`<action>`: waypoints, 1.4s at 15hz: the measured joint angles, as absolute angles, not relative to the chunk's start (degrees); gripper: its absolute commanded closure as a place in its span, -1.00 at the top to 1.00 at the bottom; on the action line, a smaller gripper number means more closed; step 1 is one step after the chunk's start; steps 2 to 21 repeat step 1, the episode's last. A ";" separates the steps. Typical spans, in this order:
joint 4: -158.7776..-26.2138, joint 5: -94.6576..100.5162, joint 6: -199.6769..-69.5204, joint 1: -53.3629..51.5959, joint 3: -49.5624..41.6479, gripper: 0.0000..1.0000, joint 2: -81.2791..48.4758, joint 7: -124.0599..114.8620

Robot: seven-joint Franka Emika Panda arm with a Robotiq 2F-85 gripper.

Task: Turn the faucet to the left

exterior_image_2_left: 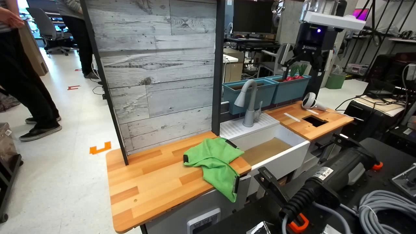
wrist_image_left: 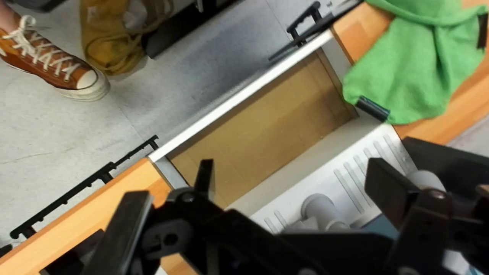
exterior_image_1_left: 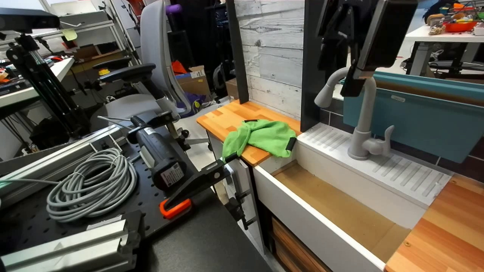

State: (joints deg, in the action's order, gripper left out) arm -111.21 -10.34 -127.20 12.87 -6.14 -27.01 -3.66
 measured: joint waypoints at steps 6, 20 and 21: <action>-112.65 -8.11 -126.76 12.52 -6.20 1.00 -26.10 -3.17; -112.65 -8.11 -126.76 12.52 -6.20 1.00 -26.10 -3.17; -112.65 -8.11 -126.76 12.52 -6.20 1.00 -26.10 -3.17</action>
